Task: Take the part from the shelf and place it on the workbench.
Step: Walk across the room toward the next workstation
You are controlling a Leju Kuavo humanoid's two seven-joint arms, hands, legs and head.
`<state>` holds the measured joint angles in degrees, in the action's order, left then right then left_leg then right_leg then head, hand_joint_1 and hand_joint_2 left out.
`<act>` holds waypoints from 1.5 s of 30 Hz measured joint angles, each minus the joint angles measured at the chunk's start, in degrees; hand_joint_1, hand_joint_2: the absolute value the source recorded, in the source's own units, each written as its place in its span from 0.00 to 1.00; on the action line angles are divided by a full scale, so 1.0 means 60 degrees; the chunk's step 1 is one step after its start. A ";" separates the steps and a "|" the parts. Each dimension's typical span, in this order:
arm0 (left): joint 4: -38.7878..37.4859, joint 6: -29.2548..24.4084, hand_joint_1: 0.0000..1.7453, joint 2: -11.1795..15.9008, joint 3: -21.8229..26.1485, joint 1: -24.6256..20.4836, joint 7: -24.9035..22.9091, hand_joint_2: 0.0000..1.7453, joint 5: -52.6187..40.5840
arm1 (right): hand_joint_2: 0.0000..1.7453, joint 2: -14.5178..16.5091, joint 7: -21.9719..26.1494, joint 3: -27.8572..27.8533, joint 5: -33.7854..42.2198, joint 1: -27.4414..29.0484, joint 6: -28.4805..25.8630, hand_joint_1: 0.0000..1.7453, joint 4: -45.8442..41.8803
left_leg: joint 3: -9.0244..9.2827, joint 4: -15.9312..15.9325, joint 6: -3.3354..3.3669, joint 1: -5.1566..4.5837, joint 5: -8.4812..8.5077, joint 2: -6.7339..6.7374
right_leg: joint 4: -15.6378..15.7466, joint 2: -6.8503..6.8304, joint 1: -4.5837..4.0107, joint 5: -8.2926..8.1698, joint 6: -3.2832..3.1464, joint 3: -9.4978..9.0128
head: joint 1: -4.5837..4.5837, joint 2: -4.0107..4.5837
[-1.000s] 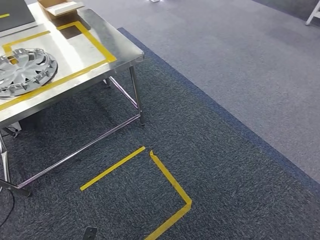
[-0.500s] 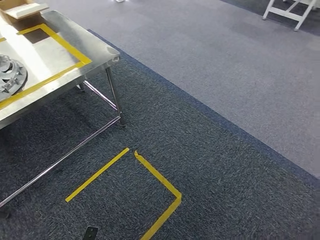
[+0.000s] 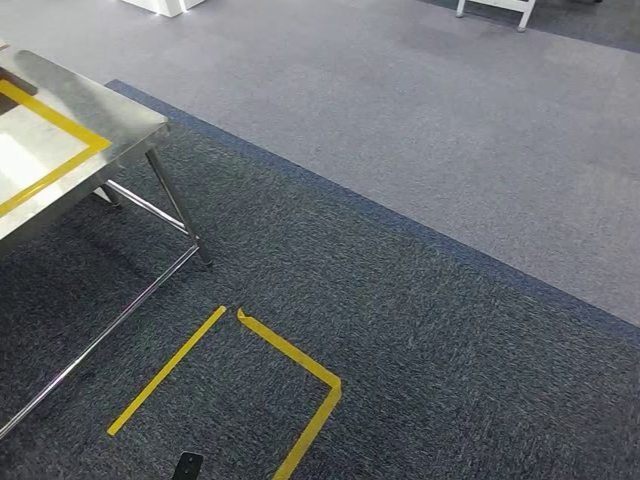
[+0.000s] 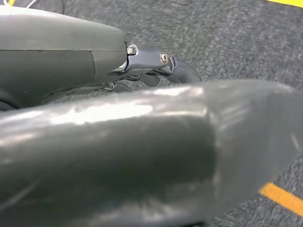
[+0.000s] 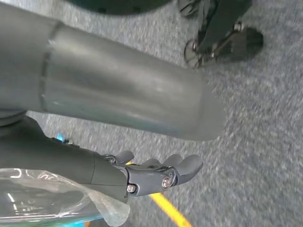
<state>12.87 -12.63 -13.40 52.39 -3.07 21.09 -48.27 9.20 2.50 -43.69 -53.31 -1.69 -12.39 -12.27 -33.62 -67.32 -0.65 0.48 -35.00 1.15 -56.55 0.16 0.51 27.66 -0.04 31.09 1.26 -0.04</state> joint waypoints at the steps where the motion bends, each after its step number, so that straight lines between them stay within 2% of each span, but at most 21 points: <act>1: 0.0000 0.0000 0.00 0.0004 0.0000 0.0018 0.0003 0.00 0.0000 | 0.00 0.0000 0.0003 -0.0001 0.0000 -0.0008 0.0002 0.00 0.0001 | -0.0270 -0.0629 0.0003 -0.0001 -0.0258 -0.0066 | -0.0003 0.0109 -0.0009 -0.0008 -0.0016 0.0011 | -0.0008 0.0000; 3: 0.0000 0.0000 0.00 0.0013 0.0000 0.0042 0.0004 0.00 0.0001 | 0.00 0.0000 0.0006 -0.0007 0.0000 0.0012 0.0003 0.00 0.0001 | -0.0469 -0.1069 0.0039 -0.0008 -0.0217 -0.0110 | -0.0011 0.0335 -0.0034 -0.0017 -0.0027 0.0008 | -0.0011 0.0000; 5: 0.0000 -0.0001 0.00 0.0022 0.0000 0.0042 0.0008 0.00 -0.0001 | 0.00 0.0000 0.0016 -0.0014 -0.0013 0.0023 0.0003 0.00 0.0001 | -0.0055 -0.0088 0.0135 -0.0013 0.0515 -0.0270 | -0.0022 0.0581 -0.0056 -0.0019 -0.0024 -0.0022 | -0.0010 0.0000; 7: 0.0000 0.0001 0.00 0.0039 -0.0001 0.0036 0.0020 0.00 -0.0008 | 0.00 0.0010 0.0039 -0.0015 -0.0052 -0.0004 0.0003 0.00 0.0006 | 0.0436 0.1088 0.0257 -0.0006 0.1053 -0.0696 | -0.0055 0.0809 -0.0072 -0.0026 0.0016 -0.0002 | -0.0001 0.0000; 9: 0.0000 0.0006 0.00 0.0047 -0.0003 0.0033 0.0030 0.00 -0.0015 | 0.00 0.0019 0.0055 -0.0015 -0.0081 -0.0033 0.0003 0.00 0.0012 | 0.0604 0.1518 0.0312 0.0000 0.1094 -0.0952 | -0.0088 0.0944 -0.0062 -0.0043 0.0073 0.0066 | -0.0006 0.0000; 16: 0.0000 0.0016 0.00 0.0037 -0.0007 0.0014 0.0032 0.00 -0.0028 | 0.00 0.0012 0.0074 -0.0015 -0.0089 -0.0035 0.0003 0.00 0.0012 | 0.0629 0.1640 0.0326 0.0004 0.1068 -0.0823 | -0.0101 0.1042 -0.0031 -0.0074 0.0164 0.0189 | -0.0046 0.0001; 20: 0.0000 -0.0016 0.00 -0.0028 -0.0007 0.0032 -0.0051 0.00 -0.0094 | 0.00 -0.0018 0.0075 -0.0029 -0.0093 -0.0037 0.0006 0.00 0.0013 | 0.0675 0.1798 0.0455 0.0024 0.1126 0.0123 | -0.2599 0.0035 0.0027 0.0964 0.0537 0.1560 | 0.0057 0.0000; 21: 0.0000 -0.0010 0.00 -0.0029 -0.0007 0.0030 -0.0067 0.00 -0.0102 | 0.00 -0.0024 0.0048 -0.0032 -0.0096 -0.0019 0.0006 0.00 0.0014 | 0.0682 0.1792 0.0442 0.0025 0.1112 0.0275 | -0.2569 -0.0014 0.0059 0.0829 0.0571 0.1534 | 0.0057 0.0000; 23: 0.0000 0.0016 0.00 -0.0026 -0.0007 0.0018 -0.0079 0.00 -0.0106 | 0.00 -0.0037 0.0018 -0.0036 -0.0100 -0.0005 0.0006 0.00 0.0015 | 0.0721 0.1771 0.0370 0.0020 0.1063 0.0464 | -0.1266 -0.0344 0.0086 0.0244 0.0596 0.0830 | 0.0063 0.0000; 25: 0.0000 0.0018 0.00 -0.0027 -0.0007 0.0014 -0.0083 0.00 -0.0104 | 0.00 -0.0044 0.0013 -0.0036 -0.0098 -0.0043 0.0026 0.00 0.0015 | 0.0751 0.1738 0.0258 -0.0031 0.1001 0.0611 | -0.0274 -0.0657 0.0062 -0.0022 0.0498 0.0262 | 0.0045 0.0000; 26: 0.0000 0.0012 0.00 -0.0028 -0.0007 0.0010 -0.0084 0.00 -0.0102 | 0.00 -0.0043 0.0010 -0.0037 -0.0094 -0.0052 0.0048 0.00 0.0016 | 0.0768 0.1731 0.0206 -0.0059 0.0985 0.0675 | -0.0152 -0.0708 0.0037 0.0002 0.0421 0.0191 | 0.0028 0.0000; 28: 0.0000 0.0005 0.00 -0.0037 -0.0007 0.0002 -0.0080 0.00 -0.0100 | 0.00 -0.0044 0.0007 -0.0047 -0.0080 -0.0037 0.0090 0.00 0.0018 | 0.0808 0.1731 0.0108 -0.0057 0.0964 0.0792 | -0.0163 -0.0518 0.0015 -0.0014 0.0262 0.0209 | 0.0003 0.0000; 31: 0.0000 0.0020 0.00 -0.0046 -0.0007 -0.0002 -0.0049 0.00 -0.0101 | 0.00 -0.0044 0.0013 -0.0092 -0.0052 -0.0030 0.0108 0.00 0.0019 | 0.0657 0.1237 -0.0031 0.0009 0.0532 0.0360 | -0.0119 -0.0258 0.0035 -0.0079 0.0080 0.0217 | -0.0037 0.0000; 33: 0.0000 0.0032 0.00 -0.0047 -0.0007 0.0021 -0.0030 0.00 -0.0101 | 0.00 -0.0044 0.0028 -0.0108 -0.0029 -0.0053 0.0127 0.00 0.0019 | 0.0135 0.0032 -0.0041 0.0019 -0.0105 -0.0013 | -0.0122 -0.0051 0.0013 -0.0100 0.0002 0.0239 | -0.0063 0.0000; 35: 0.0000 0.0049 0.00 -0.0045 -0.0006 0.0054 -0.0026 0.00 -0.0100 | 0.00 -0.0044 0.0045 -0.0125 -0.0015 -0.0051 0.0148 0.00 0.0019 | -0.0364 -0.1001 -0.0002 0.0006 -0.0412 -0.0112 | -0.0129 0.0215 -0.0035 -0.0110 -0.0043 0.0251 | -0.0074 0.0000; 37: 0.0000 0.0083 0.00 -0.0037 -0.0005 0.0064 -0.0026 0.00 -0.0100 | 0.00 -0.0044 0.0050 -0.0154 -0.0025 -0.0033 0.0157 0.00 0.0019 | -0.0241 -0.0585 0.0105 -0.0016 0.0096 -0.0181 | -0.0138 0.0490 -0.0083 -0.0115 -0.0054 0.0231 | -0.0076 0.0001; 39: 0.0000 0.0111 0.00 -0.0024 -0.0006 0.0057 -0.0026 0.00 -0.0101 | 0.00 -0.0035 0.0050 -0.0173 -0.0052 -0.0038 0.0166 0.00 0.0025 | 0.0281 0.0687 0.0283 -0.0047 0.0839 -0.0511 | -0.0149 0.0721 -0.0117 -0.0121 -0.0045 0.0205 | -0.0064 0.0001; 40: 0.0000 0.0119 0.00 -0.0019 -0.0008 0.0055 -0.0026 0.00 -0.0102 | 0.00 -0.0031 0.0050 -0.0175 -0.0066 -0.0050 0.0174 0.00 0.0031 | 0.0480 0.1178 0.0356 -0.0060 0.1036 -0.0694 | -0.0160 0.0822 -0.0113 -0.0131 -0.0023 0.0220 | -0.0060 0.0002; 42: 0.0000 0.0148 0.00 -0.0011 -0.0009 0.0036 -0.0044 0.00 -0.0108 | 0.00 -0.0023 0.0047 -0.0175 -0.0091 -0.0063 0.0190 0.00 0.0043 | 0.0609 0.1546 0.0427 -0.0084 0.1066 -0.0870 | -0.0167 0.0989 -0.0072 -0.0182 0.0066 0.0307 | -0.0069 0.0001; 44: 0.0000 0.0204 0.00 -0.0021 -0.0010 0.0018 -0.0067 0.00 -0.0132 | 0.00 -0.0030 0.0038 -0.0176 -0.0107 -0.0039 0.0194 0.00 0.0045 | 0.0659 0.1714 0.0427 -0.0066 0.1116 -0.0699 | -0.0155 0.1067 -0.0052 -0.0215 0.0175 0.0395 | -0.0095 0.0000; 45: 0.0000 0.0235 0.00 -0.0025 -0.0010 0.0015 -0.0072 0.00 -0.0152 | 0.00 -0.0033 0.0032 -0.0177 -0.0114 -0.0024 0.0193 0.00 0.0046 | 0.0694 0.1804 0.0436 -0.0040 0.1160 -0.0601 | -0.0245 0.0926 -0.0066 -0.0145 0.0218 0.0469 | -0.0075 0.0000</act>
<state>12.87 -11.22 -13.55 52.33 -2.98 20.66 -49.18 9.00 2.69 -44.75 -53.99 -1.84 -11.23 -11.99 -29.45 -56.49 1.96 0.24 -28.04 -2.45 -58.02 5.72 0.11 26.79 1.26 33.90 0.81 -0.04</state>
